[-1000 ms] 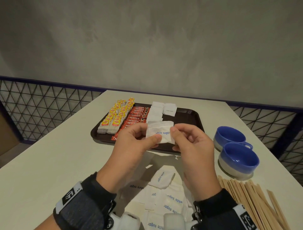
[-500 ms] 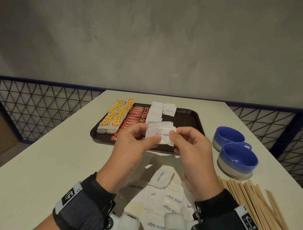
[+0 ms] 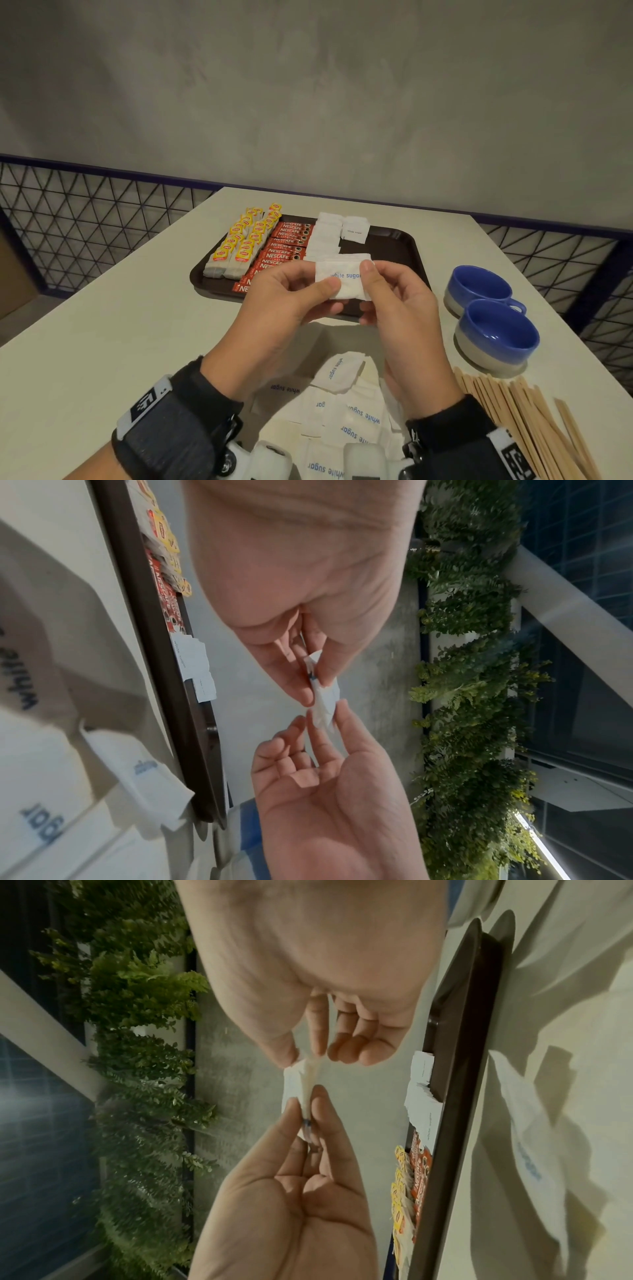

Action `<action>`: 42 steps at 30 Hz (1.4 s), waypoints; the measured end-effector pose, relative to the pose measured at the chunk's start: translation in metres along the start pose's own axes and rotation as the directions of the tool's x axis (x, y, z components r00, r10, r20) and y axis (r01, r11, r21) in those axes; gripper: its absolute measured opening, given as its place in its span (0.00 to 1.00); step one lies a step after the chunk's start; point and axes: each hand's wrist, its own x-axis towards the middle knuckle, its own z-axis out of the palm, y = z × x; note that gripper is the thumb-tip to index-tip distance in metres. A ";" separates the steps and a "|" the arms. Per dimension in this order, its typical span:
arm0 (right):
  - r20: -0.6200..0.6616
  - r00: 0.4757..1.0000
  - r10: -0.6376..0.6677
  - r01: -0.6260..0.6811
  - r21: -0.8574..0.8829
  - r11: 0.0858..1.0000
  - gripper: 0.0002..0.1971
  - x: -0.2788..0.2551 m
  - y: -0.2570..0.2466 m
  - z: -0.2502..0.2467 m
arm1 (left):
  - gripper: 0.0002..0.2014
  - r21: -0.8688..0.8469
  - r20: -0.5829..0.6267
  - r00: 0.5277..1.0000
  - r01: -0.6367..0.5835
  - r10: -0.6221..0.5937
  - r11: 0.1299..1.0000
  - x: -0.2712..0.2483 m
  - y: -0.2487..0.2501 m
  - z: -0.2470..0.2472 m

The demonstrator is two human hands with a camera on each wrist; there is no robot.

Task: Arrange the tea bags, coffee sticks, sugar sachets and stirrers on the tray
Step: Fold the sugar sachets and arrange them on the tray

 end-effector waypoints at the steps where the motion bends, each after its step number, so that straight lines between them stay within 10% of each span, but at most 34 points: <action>1: 0.030 0.999 0.019 -0.019 -0.008 1.000 0.08 -0.001 -0.001 0.000 | 0.10 -0.014 0.004 1.000 0.004 -0.004 1.000 0.000 0.000 0.000; 34: 0.104 0.958 -0.265 0.279 -0.150 0.948 0.08 -0.009 -0.007 0.001 | 0.19 -0.006 0.121 0.993 -0.002 0.003 1.000 -0.003 0.002 0.001; 42: 0.136 0.989 0.057 -0.063 0.039 0.997 0.10 -0.006 -0.007 0.000 | 0.14 0.085 0.050 0.998 -0.049 0.045 0.995 -0.001 -0.002 -0.001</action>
